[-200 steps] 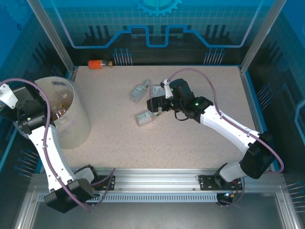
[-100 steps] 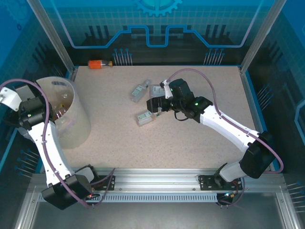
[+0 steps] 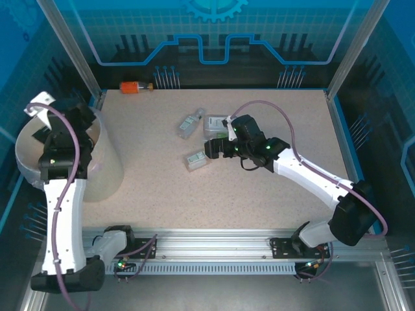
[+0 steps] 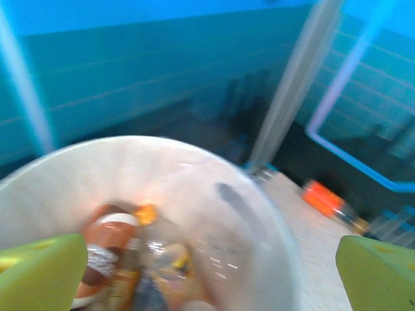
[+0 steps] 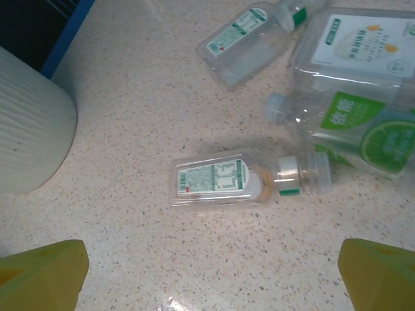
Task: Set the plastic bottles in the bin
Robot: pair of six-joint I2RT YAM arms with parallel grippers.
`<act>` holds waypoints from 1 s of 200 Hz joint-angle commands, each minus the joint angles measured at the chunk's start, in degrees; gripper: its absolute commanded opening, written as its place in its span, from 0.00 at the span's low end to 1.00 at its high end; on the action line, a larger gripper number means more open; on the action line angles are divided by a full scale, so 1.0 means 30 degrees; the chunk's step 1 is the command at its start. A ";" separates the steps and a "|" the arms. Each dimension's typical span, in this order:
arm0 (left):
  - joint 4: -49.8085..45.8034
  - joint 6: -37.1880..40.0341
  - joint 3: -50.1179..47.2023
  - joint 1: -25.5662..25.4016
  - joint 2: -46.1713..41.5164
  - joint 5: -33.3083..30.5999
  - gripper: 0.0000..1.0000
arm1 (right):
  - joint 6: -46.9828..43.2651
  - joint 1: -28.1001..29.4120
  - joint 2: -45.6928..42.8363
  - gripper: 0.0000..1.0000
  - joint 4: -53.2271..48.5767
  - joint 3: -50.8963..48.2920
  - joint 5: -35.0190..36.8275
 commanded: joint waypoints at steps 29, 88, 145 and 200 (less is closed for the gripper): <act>0.0564 0.1749 0.0678 -0.8051 0.1902 -0.0765 0.99 | 0.1438 0.0135 -0.2189 1.00 0.0961 -0.1951 0.2518; 0.2328 0.2331 -0.0517 -1.1897 0.5109 0.3608 0.99 | 0.2251 -0.0114 -0.4923 1.00 0.2097 -0.4716 0.4565; 0.2103 0.2476 -0.0677 -1.1897 0.8434 0.8644 0.99 | 0.2628 -0.0585 -0.7276 1.00 0.2362 -0.6841 0.5067; 0.3279 0.4194 -0.1578 -1.1897 1.1255 1.2020 0.99 | 0.2921 -0.0982 -0.8415 1.00 0.2249 -0.7749 0.5502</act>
